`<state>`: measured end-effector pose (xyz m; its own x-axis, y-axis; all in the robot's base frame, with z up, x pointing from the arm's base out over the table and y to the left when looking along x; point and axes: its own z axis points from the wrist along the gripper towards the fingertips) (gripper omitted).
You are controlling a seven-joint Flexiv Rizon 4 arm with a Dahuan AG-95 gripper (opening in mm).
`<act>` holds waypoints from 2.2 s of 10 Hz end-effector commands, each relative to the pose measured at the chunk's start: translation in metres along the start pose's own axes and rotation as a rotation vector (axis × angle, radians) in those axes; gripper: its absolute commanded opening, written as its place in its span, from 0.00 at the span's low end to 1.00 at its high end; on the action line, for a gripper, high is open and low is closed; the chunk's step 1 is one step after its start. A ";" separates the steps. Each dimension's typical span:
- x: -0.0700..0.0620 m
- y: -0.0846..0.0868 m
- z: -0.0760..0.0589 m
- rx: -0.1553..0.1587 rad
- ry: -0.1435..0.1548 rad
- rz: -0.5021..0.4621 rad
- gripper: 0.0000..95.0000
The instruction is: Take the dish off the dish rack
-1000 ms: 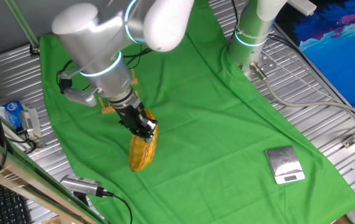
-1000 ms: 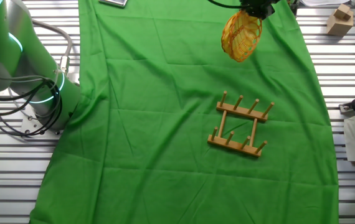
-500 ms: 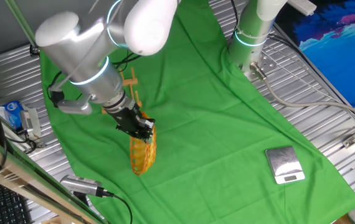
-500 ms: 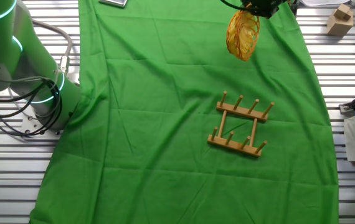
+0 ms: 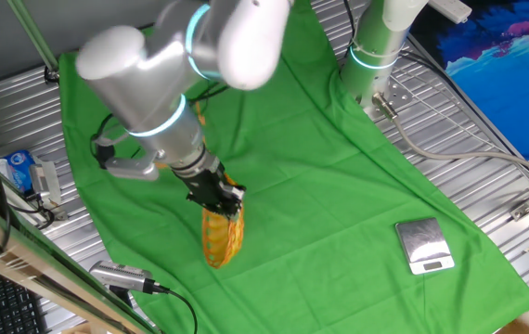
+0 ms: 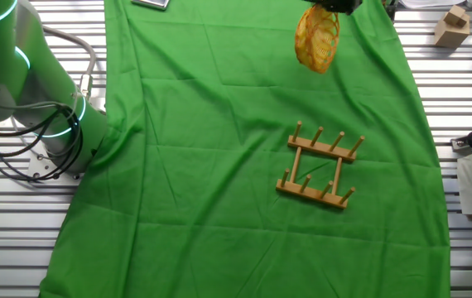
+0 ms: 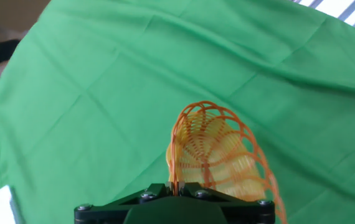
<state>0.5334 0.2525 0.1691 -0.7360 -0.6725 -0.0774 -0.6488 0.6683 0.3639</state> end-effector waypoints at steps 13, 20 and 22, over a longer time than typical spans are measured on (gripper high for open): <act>-0.020 -0.008 0.032 0.047 -0.064 0.051 0.00; -0.021 -0.010 0.035 0.059 -0.058 0.047 0.00; -0.021 -0.010 0.038 0.072 -0.059 0.041 0.00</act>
<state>0.5487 0.2717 0.1314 -0.7705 -0.6261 -0.1196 -0.6293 0.7173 0.2990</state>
